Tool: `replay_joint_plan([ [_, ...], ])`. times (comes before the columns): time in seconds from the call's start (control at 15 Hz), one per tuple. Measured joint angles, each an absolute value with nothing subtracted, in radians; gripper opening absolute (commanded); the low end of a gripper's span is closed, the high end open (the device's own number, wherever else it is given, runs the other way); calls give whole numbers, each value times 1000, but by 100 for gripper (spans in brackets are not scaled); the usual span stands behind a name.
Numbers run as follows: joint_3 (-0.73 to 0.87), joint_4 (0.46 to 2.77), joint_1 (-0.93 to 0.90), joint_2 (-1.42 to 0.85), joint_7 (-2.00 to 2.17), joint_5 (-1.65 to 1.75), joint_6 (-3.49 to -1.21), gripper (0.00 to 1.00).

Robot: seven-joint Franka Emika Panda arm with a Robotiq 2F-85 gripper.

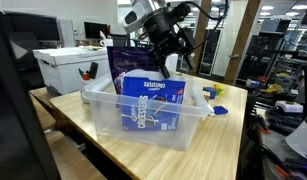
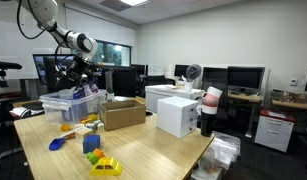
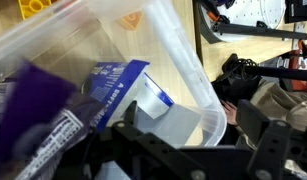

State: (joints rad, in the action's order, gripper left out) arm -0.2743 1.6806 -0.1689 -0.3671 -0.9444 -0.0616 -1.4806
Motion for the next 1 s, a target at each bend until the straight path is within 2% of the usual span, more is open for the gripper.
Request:
replay_joint_plan([
  [0.6, -196, 1690, -122, -283, -873, -171, -1501, 100],
  [1.0, -121, 1769, -72, -183, -744, -210, -1645, 100],
])
